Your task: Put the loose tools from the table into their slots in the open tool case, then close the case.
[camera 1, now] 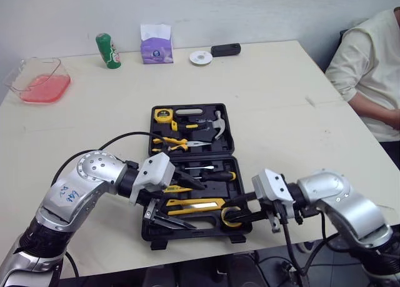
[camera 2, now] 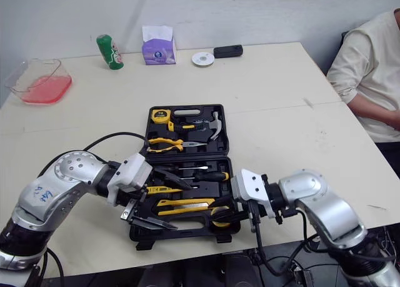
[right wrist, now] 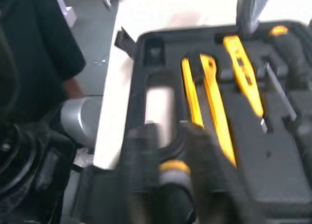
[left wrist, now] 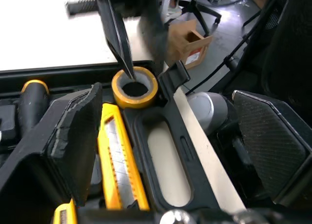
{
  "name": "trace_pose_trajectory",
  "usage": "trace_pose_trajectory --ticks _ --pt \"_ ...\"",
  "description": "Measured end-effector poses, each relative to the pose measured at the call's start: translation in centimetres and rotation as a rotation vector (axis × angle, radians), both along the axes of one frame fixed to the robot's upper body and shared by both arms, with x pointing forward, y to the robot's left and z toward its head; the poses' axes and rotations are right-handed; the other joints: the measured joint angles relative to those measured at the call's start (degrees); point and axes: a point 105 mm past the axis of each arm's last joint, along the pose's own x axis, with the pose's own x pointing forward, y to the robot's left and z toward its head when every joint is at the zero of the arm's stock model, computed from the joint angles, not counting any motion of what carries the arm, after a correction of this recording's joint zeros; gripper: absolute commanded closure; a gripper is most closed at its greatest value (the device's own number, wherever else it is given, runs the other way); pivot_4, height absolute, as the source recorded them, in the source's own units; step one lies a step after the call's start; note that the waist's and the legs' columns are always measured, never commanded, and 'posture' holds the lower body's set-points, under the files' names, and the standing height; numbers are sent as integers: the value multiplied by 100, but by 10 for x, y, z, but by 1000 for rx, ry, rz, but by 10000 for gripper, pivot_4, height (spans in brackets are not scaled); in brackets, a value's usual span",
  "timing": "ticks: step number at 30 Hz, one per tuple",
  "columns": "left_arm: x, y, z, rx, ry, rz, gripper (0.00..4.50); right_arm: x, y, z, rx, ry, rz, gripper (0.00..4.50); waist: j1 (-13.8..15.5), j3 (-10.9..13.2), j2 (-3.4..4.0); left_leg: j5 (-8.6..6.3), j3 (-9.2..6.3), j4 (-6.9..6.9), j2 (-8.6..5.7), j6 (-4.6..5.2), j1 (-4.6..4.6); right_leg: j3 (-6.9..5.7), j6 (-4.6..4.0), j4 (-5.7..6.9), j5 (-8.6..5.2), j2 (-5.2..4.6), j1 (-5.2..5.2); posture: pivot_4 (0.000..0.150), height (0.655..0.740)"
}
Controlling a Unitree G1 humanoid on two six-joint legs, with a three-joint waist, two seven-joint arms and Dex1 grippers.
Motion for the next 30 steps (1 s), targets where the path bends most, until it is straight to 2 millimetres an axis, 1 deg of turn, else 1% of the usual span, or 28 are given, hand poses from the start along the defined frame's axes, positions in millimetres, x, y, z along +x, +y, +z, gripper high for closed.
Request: trace_pose_trajectory --ticks 3,6,14,16,19,24,26,27,29,30 --pt "0 0 0 1 -1 -1 0 0 1 -10 8 11 -6 44414 -5 0 0 1 -1 0 0 0 5 1 0 2 0 2 3 1500 7244" --pt "1 1 1 5 0 2 0 2 -6 -21 -1 27 -33 44414 -2 0 0 1 -2 0 1 0 3 0 0 1 0 3 3 1500 7244" --pt "3 1 2 8 -6 5 0 -1 -14 -36 18 13 -44 44414 0 -1 -1 0 -8 0 2 1 15 -8 0 -11 0 3 27 1500 7244" --pt "3 1 3 8 -11 4 0 -2 -18 -41 51 -12 -52 44414 7 -5 -7 -2 -8 -5 3 2 40 -16 0 -27 0 5 58 1500 7244" --pt "4 1 4 7 -18 3 0 -4 -21 -43 69 -38 -70 44414 45 -11 -16 -7 -7 -11 2 6 65 -6 4 -28 -1 0 76 1500 7244" --pt "6 1 4 4 -26 17 0 -3 -16 -34 47 5 -86 44414 98 -11 -17 -9 0 -11 6 5 65 4 4 -25 0 -2 69 1500 7244" --pt "10 4 3 -2 -30 61 0 -1 -18 -25 41 40 -103 44414 103 -7 -11 -10 1 -12 10 2 62 8 3 -24 -1 -4 63 1500 7244" --pt "15 8 2 -8 -23 104 0 3 -19 -15 57 40 -125 44414 99 -6 -10 -10 1 -12 12 1 63 13 3 -23 -1 -5 61 1500 7244" --pt "26 20 0 -18 -9 202 0 19 -25 8 95 4 -200 44414 99 -5 -10 -12 -2 -12 16 -2 65 14 0 -23 -2 -5 61 1500 7244" --pt "32 32 -2 -22 2 271 2653 31 -30 22 114 -27 -261 44835 92 -5 -9 -13 -1 -12 16 -3 66 14 -3 -22 -3 -5 60 1500 7244"
